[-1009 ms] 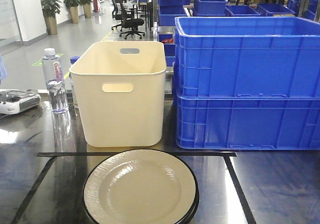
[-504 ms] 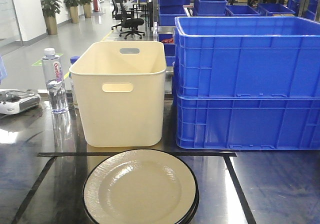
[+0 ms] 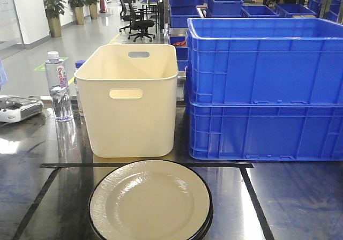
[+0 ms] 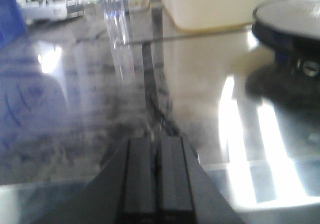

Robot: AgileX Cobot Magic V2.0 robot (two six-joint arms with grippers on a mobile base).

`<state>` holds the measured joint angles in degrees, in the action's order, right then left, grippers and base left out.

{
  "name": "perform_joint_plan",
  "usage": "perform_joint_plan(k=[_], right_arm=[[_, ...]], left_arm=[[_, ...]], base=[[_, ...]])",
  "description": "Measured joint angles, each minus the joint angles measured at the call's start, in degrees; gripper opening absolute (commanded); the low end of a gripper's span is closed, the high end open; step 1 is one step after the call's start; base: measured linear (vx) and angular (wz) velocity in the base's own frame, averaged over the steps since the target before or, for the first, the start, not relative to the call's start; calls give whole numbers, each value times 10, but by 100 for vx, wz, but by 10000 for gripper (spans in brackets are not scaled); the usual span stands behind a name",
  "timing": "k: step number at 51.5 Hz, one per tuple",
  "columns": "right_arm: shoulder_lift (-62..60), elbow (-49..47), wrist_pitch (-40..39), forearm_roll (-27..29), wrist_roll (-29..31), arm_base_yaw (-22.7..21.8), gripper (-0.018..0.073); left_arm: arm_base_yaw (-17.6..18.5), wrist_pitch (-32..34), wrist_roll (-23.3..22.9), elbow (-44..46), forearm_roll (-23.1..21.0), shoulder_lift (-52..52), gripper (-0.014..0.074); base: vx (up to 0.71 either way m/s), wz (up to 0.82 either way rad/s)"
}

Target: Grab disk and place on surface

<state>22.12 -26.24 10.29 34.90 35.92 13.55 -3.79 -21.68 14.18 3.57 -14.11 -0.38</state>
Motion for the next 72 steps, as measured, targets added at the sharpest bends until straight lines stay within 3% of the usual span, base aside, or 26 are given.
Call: perform_joint_plan(k=[7, 21, 66, 72], right_arm=[[0, 0, -1, 1, 0, 0, -9], [0, 0, -1, 1, 0, 0, -9], [0, 0, -1, 1, 0, 0, -9], [0, 0, 0, -19, -4, 0, -9]], left_arm=[[14, 42, -21, -50, 19, -1, -1], [34, 98, -21, -51, 59, -4, -1], [34, 101, -21, -51, 61, -4, -1], [34, 101, -21, -51, 61, -4, -1]], base=[[0, 0], [0, 0], [0, 0], [0, 0]])
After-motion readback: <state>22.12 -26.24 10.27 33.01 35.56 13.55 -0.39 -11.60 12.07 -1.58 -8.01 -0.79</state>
